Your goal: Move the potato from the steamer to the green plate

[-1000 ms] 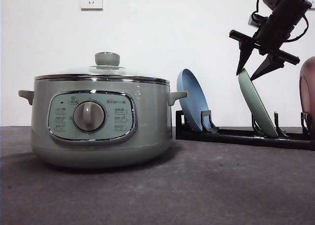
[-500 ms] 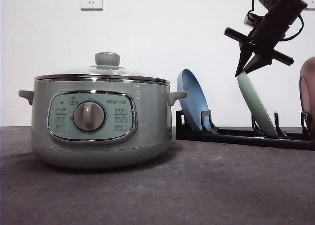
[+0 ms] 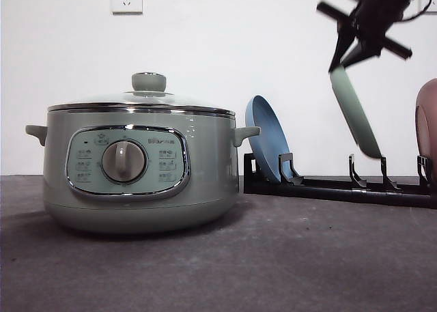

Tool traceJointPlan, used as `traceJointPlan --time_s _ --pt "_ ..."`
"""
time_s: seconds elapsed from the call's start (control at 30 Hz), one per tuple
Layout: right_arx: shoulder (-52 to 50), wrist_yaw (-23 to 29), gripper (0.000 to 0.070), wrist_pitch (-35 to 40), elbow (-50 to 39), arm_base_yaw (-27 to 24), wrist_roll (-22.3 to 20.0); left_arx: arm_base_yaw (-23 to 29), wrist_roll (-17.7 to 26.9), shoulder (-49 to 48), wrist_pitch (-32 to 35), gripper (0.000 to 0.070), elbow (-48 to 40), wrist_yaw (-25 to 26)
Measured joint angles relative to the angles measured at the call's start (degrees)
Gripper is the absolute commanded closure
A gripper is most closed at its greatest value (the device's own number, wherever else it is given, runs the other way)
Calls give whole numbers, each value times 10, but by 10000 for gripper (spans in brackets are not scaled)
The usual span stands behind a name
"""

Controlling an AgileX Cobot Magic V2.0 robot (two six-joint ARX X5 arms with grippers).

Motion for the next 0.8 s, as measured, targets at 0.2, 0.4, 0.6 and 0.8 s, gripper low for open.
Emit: traceJointPlan --time_s 0.2,0.4,0.6,0.8 --pt "-45 -95 696 -6 0 0 -2 0 3 0 0 0 0 0" --pt "-119 -126 696 -75 0 26 -44 0 4 0 0 0 0 0" --pt "-206 -86 696 -177 0 96 -140 0 4 0 0 0 0 0" --pt "-274 -26 696 -263 -19 181 -199 0 4 0 0 0 0 0"
